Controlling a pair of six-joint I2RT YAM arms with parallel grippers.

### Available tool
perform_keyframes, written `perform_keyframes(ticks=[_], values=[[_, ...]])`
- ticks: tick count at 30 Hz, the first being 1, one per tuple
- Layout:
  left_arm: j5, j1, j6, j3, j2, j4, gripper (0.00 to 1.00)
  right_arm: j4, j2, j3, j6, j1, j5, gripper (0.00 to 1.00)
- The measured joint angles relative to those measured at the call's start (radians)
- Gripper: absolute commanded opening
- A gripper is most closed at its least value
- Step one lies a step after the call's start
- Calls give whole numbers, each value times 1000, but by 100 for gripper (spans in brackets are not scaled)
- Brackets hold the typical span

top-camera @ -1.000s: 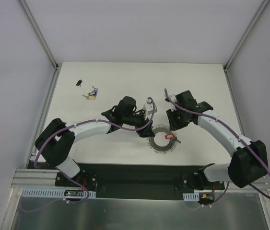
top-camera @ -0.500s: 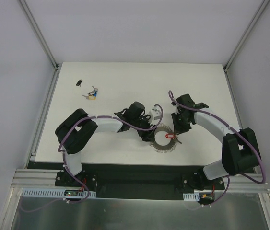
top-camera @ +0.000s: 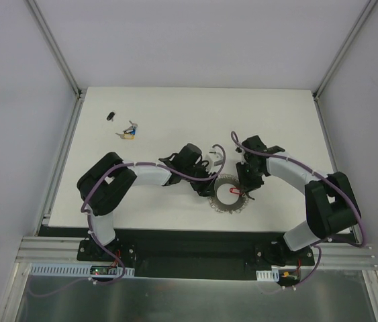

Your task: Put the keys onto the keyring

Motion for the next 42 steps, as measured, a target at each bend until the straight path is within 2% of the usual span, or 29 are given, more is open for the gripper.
perform_keyframes(ticks=[4,14,15,20,22,23,27,42], values=[[-42,30,-47,-81,-57,7,46,1,21,27,-2,75,14,38],[-162,72,-80,-267,-267,-34,49,13,74,154,-40,242,68,43],[-172,72,-80,-277,-282,-40,50,16,84,169,-45,253,71,50],[-217,72,-86,-291,-318,-78,50,33,127,210,-71,303,87,58],[-226,72,-89,-291,-319,-81,51,32,137,212,-86,323,101,68],[-232,72,-90,-291,-319,-81,51,33,140,214,-93,333,109,77],[-241,72,-98,-291,-323,-85,51,32,161,227,-121,361,135,87],[-242,72,-111,-303,-329,-72,51,48,241,236,-142,374,248,87]])
